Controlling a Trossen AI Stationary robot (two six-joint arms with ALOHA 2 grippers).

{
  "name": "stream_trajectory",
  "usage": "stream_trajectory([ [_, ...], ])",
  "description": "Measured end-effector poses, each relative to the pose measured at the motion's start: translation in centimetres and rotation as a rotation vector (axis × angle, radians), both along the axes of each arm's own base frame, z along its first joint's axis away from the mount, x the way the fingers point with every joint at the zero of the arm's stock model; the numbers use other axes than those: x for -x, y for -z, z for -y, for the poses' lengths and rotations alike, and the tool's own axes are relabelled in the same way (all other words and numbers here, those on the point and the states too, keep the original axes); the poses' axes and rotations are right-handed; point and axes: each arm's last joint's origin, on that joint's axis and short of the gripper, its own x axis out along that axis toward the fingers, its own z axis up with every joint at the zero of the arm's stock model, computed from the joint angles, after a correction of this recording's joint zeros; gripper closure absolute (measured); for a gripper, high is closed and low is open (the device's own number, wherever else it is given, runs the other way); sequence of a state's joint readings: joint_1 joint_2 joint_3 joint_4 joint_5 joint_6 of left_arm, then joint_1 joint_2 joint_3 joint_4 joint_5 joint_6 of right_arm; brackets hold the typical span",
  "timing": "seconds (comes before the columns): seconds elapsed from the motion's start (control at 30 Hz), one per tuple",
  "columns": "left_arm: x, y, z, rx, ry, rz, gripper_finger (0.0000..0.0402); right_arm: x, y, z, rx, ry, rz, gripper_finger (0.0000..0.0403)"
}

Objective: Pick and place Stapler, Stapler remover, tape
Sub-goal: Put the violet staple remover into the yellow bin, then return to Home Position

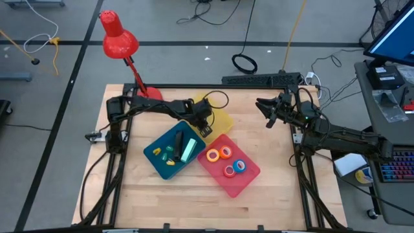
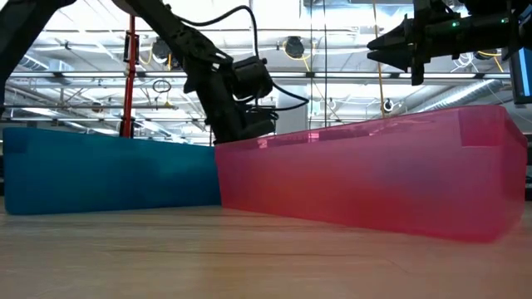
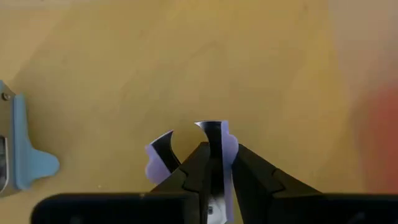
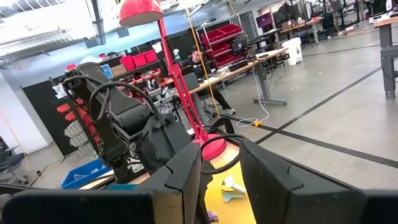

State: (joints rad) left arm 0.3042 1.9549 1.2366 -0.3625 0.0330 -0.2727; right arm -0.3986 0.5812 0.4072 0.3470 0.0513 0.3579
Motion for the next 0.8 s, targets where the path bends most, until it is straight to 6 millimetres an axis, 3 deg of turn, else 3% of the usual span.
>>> stream_trajectory([
  [0.47,0.5,-2.1,-0.2,-0.011,-0.001,0.046,0.0257,0.0,0.0,0.0,-0.005,-0.001,0.003,0.0297],
  [0.63,2.6,-6.6,-0.1,0.066,0.024,0.113,0.0227,0.0,0.0,0.0,-0.002,-0.003,0.003,0.0296],
  [0.8,6.9,-13.0,1.1,0.043,0.0,0.175,0.0228,0.0,0.0,0.0,-0.007,-0.003,0.004,0.0297],
])
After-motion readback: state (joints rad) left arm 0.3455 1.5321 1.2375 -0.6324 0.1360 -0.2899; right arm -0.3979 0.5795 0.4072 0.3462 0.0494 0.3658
